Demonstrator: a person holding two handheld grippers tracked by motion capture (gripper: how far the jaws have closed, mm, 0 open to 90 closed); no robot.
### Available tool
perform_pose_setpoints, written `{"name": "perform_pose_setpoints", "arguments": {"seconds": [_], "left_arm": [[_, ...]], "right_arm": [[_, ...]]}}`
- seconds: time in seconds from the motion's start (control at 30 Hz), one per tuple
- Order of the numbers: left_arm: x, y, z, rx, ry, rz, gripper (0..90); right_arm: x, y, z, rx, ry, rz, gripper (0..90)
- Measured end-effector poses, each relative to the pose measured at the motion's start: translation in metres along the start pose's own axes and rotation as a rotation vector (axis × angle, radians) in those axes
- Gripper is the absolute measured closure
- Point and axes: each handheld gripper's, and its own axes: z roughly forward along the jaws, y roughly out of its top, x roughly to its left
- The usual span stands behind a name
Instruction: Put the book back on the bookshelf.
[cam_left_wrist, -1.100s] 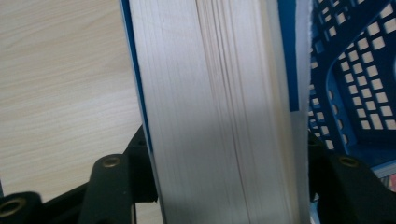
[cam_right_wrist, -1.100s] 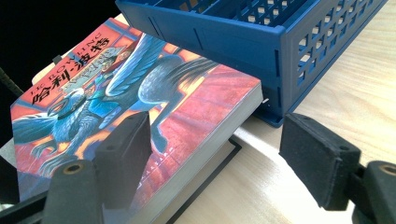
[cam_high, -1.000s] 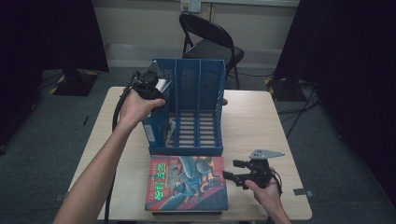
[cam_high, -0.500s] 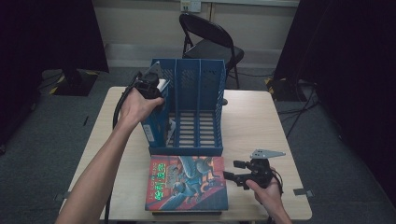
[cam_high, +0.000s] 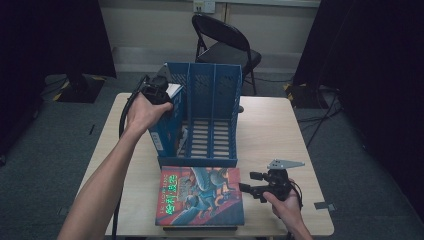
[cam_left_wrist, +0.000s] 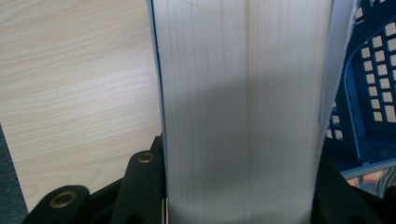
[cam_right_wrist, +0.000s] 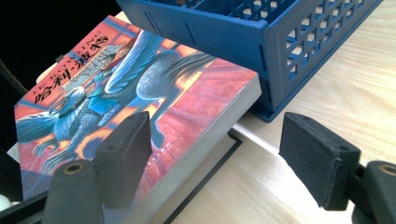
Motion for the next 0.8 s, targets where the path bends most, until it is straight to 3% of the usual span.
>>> {"name": "perform_pose_setpoints", "arguments": {"seconds": [0.2,0.4,0.8], "left_arm": [[0.004,0.008,-0.008,-0.021,-0.008,-0.04,61.3],[0.0,0.027,-0.001,-0.01,0.025,-0.055,61.3],[-0.008,0.052,0.003,-0.018,0.03,-0.074,61.3]], "right_arm": [[0.0,0.0,0.0,0.003,0.002,0.001,24.3],[-0.001,0.001,-0.002,-0.009,0.005,0.007,24.3],[-0.004,0.0,-0.004,-0.013,0.009,0.015,24.2]]}}
